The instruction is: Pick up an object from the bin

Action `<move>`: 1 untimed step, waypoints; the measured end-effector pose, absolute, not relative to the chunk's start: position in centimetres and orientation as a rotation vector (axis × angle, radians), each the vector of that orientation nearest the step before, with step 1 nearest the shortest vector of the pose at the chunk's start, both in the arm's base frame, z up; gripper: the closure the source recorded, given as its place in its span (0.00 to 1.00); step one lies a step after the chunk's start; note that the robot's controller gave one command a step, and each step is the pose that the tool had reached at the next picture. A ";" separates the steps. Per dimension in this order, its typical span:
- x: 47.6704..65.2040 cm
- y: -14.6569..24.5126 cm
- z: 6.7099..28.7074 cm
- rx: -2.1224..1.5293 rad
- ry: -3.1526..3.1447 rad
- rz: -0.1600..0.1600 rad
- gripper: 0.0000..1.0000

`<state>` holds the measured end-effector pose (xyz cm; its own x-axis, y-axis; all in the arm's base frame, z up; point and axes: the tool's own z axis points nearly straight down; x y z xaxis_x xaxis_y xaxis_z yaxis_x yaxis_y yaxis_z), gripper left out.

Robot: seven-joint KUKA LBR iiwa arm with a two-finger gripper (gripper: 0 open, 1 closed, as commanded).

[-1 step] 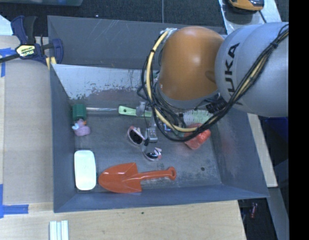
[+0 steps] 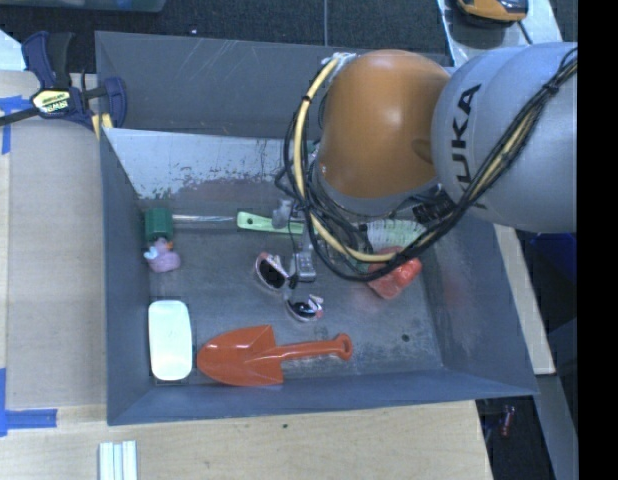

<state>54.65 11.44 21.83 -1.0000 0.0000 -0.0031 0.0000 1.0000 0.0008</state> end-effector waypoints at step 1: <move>51.6 12.6 13.8 -0.159 3.130 0.002 0.00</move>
Offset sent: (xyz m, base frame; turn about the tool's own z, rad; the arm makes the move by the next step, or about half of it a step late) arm -0.0626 0.0220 -0.1483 -0.2135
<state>51.63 12.62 13.78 -0.9948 -0.1015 -0.0079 -0.1015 0.9948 0.0007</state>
